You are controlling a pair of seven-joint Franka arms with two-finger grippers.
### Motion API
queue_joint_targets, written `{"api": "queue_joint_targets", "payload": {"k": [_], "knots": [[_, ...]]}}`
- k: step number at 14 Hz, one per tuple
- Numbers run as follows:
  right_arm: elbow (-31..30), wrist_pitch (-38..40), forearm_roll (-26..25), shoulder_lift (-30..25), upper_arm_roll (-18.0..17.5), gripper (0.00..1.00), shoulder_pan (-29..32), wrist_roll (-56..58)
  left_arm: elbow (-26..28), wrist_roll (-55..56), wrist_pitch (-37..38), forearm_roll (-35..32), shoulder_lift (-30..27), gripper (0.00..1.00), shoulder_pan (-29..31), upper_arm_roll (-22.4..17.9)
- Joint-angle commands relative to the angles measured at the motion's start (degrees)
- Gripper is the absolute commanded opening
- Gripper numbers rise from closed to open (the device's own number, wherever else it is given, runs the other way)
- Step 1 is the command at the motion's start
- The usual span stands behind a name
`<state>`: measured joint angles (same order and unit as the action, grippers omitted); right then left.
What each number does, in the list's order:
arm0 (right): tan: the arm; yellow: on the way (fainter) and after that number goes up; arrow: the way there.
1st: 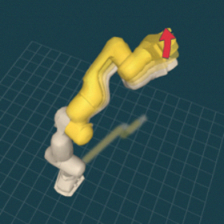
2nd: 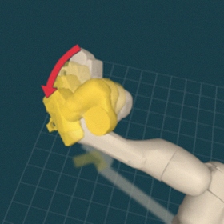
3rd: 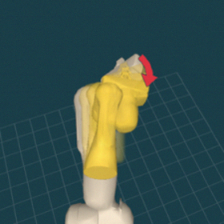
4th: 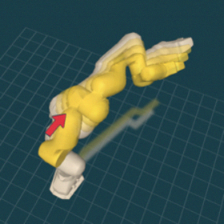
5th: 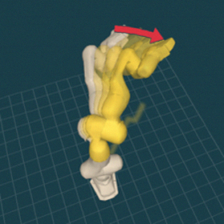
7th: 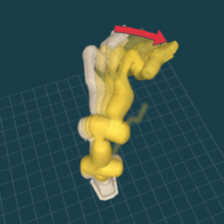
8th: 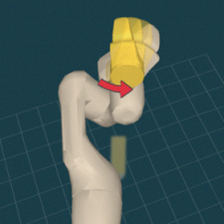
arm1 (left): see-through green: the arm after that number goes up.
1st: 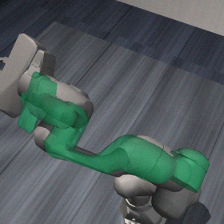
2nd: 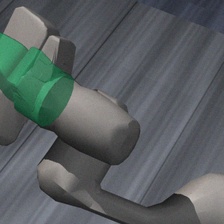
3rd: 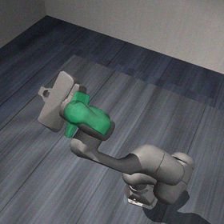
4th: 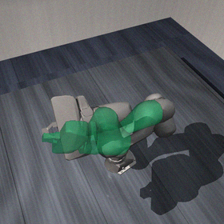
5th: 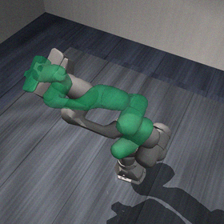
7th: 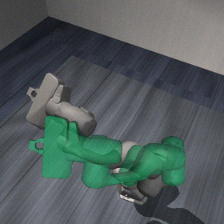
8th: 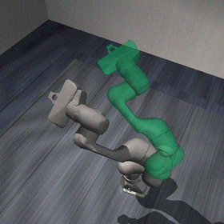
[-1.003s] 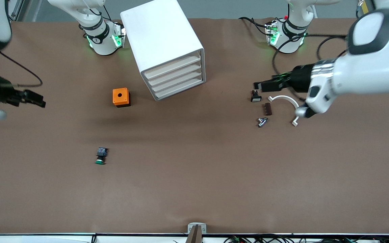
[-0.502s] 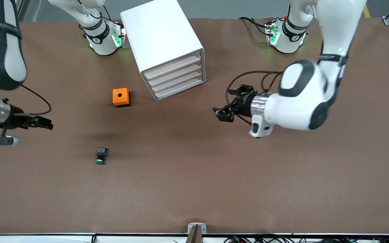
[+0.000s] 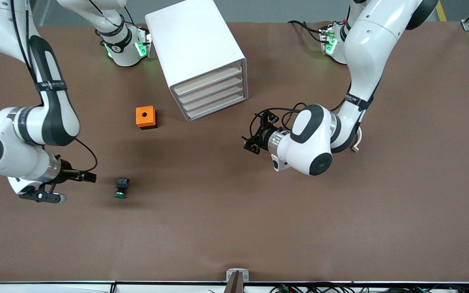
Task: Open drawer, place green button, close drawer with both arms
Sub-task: 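Reach the right gripper to the green button while the left gripper reaches the drawer, then grasp the green button with the right gripper while the left gripper grips the drawer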
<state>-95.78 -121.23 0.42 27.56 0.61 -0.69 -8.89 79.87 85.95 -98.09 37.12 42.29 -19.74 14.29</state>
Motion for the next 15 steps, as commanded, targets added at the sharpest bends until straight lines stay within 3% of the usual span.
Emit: {"api": "queue_joint_targets", "payload": {"k": [1,6,9,15], "knots": [[0.9,-3.5,0.1,2.7,-0.1,1.0,-0.4,-1.7,-1.8,4.4,2.4,-0.8,2.4,1.0,-2.0,-0.3],[0.3,-9.1,1.7,6.5,-0.1,1.0,-1.8,-2.4,-3.2,18.1,5.2,0.8,8.2,1.0,-2.4,0.2],[-3.5,-14.2,2.4,6.6,-0.1,1.0,-3.2,-5.2,-3.3,21.7,8.9,8.4,10.0,1.0,-2.3,-0.1],[-4.4,-18.3,2.4,9.4,0.0,1.0,-4.0,-6.2,-5.2,33.2,13.4,15.3,15.3,0.99,-4.2,0.3]]}}
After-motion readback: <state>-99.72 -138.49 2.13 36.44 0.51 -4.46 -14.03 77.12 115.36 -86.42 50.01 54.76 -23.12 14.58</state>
